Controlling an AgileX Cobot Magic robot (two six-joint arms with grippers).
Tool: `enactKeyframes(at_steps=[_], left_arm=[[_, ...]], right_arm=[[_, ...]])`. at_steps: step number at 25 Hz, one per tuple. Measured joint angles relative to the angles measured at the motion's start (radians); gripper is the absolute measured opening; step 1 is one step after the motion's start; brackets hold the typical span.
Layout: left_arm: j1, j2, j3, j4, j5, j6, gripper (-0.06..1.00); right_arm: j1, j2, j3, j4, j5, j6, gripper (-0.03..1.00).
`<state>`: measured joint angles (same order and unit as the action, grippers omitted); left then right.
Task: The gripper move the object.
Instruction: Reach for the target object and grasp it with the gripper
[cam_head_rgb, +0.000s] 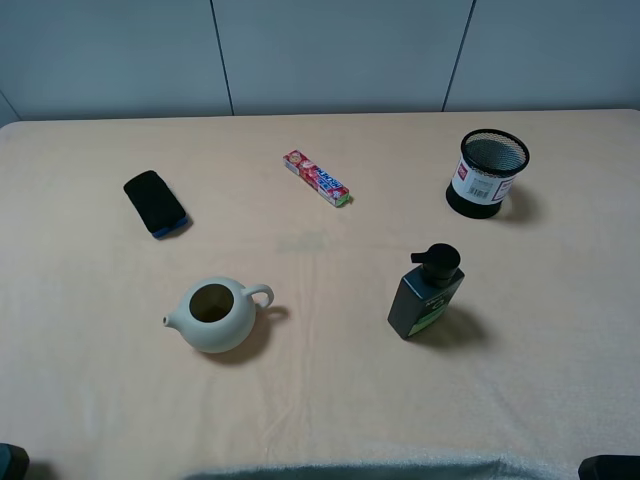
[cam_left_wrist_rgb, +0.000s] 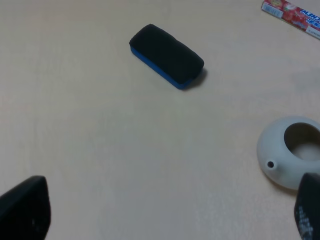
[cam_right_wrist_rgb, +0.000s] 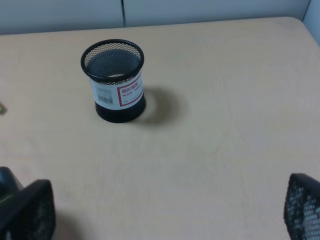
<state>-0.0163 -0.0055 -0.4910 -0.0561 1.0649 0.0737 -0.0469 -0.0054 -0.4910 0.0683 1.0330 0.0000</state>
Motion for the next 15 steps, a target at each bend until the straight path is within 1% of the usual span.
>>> enactKeyframes(at_steps=[15], left_arm=[[0.000, 0.000, 0.000, 0.000, 0.000, 0.000, 0.99]], right_arm=[[0.000, 0.000, 0.000, 0.001, 0.000, 0.000, 0.69]])
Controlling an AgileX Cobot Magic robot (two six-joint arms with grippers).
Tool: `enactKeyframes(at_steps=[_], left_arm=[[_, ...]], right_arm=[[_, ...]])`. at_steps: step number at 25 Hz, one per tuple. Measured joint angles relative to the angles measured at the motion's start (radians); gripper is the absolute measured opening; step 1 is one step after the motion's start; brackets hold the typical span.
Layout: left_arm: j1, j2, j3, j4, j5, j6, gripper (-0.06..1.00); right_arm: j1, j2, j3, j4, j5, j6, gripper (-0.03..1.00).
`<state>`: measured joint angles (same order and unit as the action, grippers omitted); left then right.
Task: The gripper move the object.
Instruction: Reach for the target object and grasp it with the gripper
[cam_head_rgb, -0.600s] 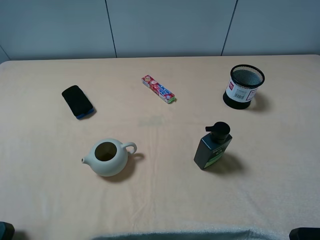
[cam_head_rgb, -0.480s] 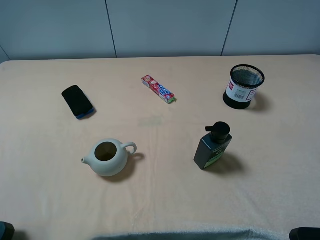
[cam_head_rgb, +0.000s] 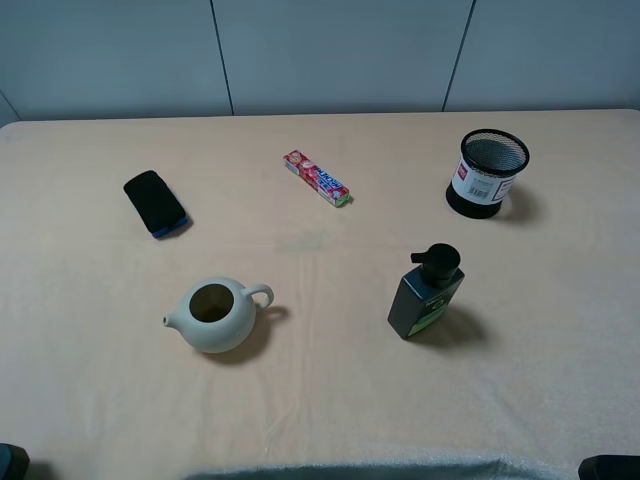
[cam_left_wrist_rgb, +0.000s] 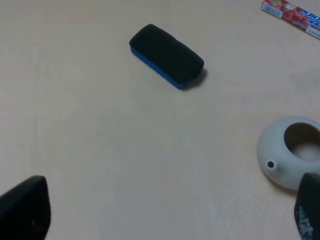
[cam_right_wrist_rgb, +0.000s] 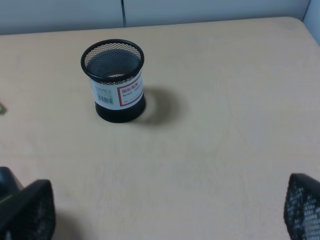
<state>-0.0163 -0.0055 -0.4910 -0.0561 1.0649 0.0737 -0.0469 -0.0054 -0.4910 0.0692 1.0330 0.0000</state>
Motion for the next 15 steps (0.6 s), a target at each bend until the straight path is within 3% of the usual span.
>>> enactKeyframes(at_steps=[9, 15], left_arm=[[0.000, 0.000, 0.000, 0.000, 0.000, 0.000, 0.99], [0.000, 0.000, 0.000, 0.000, 0.000, 0.000, 0.99]], right_arm=[[0.000, 0.000, 0.000, 0.001, 0.000, 0.000, 0.69], [0.000, 0.000, 0.000, 0.062, 0.000, -0.079, 0.69]])
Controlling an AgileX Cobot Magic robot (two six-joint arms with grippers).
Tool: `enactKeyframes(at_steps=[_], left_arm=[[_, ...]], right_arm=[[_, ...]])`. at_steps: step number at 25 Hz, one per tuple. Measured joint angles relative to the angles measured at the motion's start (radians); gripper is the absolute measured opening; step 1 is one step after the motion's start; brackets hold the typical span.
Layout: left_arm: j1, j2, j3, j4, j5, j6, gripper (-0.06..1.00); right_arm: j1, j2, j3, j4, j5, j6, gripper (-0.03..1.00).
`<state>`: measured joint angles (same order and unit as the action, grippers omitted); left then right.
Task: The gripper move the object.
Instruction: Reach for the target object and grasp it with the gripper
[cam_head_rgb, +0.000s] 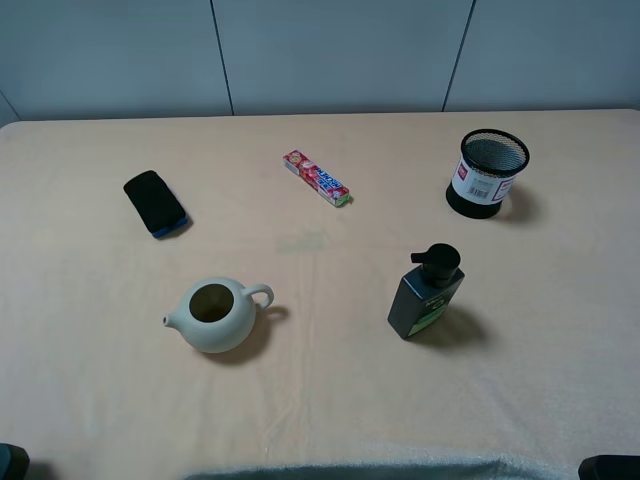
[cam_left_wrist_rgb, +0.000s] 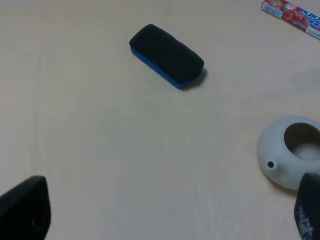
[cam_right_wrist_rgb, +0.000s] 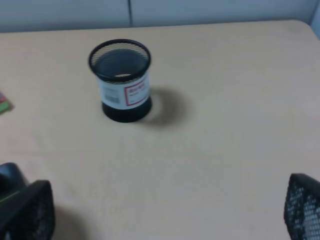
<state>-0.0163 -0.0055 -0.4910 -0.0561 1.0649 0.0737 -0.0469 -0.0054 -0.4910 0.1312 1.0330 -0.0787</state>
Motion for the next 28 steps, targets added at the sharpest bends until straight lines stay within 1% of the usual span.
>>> enactKeyframes(at_steps=[8, 12, 22, 26, 28], left_arm=[[0.000, 0.000, 0.000, 0.000, 0.000, 0.000, 0.99], [0.000, 0.000, 0.000, 0.000, 0.000, 0.000, 0.99], [0.000, 0.000, 0.000, 0.000, 0.000, 0.000, 0.99], [0.000, 0.000, 0.000, 0.000, 0.000, 0.000, 0.99], [0.000, 0.000, 0.000, 0.000, 0.000, 0.000, 0.99]], right_arm=[[0.000, 0.000, -0.012, 0.083, 0.001, -0.092, 0.69], [0.000, 0.053, -0.019, 0.151, 0.003, -0.172, 0.69], [0.000, 0.273, -0.093, 0.288, 0.044, -0.494, 0.69], [0.002, 0.326, -0.102, 0.341, 0.045, -0.596, 0.69], [0.021, 0.353, -0.102, 0.362, 0.044, -0.637, 0.69]])
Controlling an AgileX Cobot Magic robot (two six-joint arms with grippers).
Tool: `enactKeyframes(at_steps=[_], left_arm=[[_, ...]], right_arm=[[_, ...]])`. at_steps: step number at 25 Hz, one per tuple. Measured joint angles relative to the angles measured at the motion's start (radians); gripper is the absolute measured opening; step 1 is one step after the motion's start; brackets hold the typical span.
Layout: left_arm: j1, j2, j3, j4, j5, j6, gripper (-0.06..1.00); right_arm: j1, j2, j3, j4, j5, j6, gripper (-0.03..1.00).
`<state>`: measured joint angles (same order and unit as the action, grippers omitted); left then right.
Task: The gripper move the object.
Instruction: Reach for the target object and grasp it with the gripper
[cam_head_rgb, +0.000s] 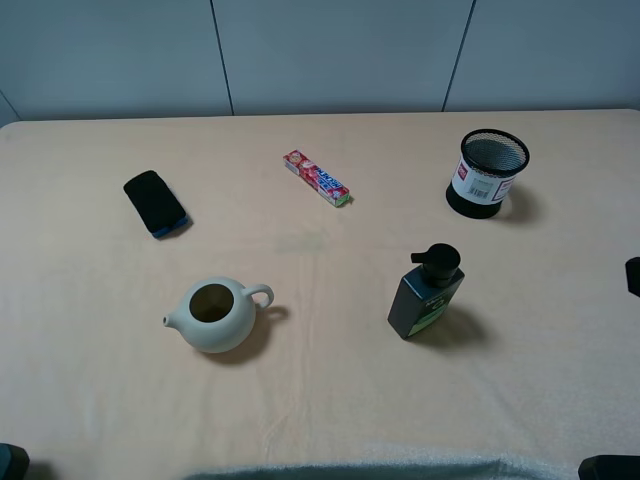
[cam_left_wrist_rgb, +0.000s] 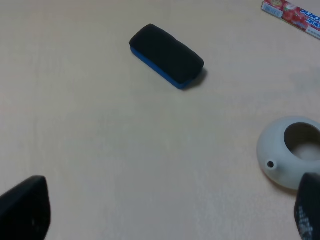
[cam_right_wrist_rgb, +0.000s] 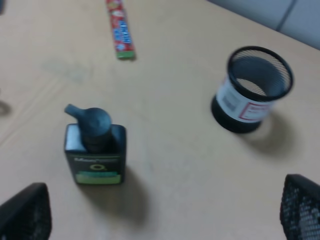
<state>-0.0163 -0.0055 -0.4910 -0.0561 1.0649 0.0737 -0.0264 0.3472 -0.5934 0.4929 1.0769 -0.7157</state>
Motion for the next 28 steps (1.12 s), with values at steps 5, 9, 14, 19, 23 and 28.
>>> enactKeyframes(at_steps=[5, 9, 14, 19, 23, 28], left_arm=[[0.000, 0.000, 0.000, 0.000, 0.000, 0.000, 0.99], [0.000, 0.000, 0.000, 0.000, 0.000, 0.000, 0.99], [0.000, 0.000, 0.000, 0.000, 0.000, 0.000, 0.99], [0.000, 0.000, 0.000, 0.000, 0.000, 0.000, 0.99], [0.000, 0.000, 0.000, 0.000, 0.000, 0.000, 0.99], [0.000, 0.000, 0.000, 0.000, 0.000, 0.000, 0.99]], right_arm=[[0.085, 0.093, 0.000, 0.005, 0.000, -0.086, 0.69], [0.157, 0.180, -0.009, 0.000, -0.013, -0.155, 0.69], [0.267, 0.298, -0.060, -0.072, -0.048, -0.197, 0.69], [0.399, 0.422, -0.111, -0.189, -0.073, -0.206, 0.69], [0.523, 0.524, -0.134, -0.279, -0.100, -0.217, 0.69], [0.671, 0.648, -0.137, -0.385, -0.150, -0.227, 0.69]])
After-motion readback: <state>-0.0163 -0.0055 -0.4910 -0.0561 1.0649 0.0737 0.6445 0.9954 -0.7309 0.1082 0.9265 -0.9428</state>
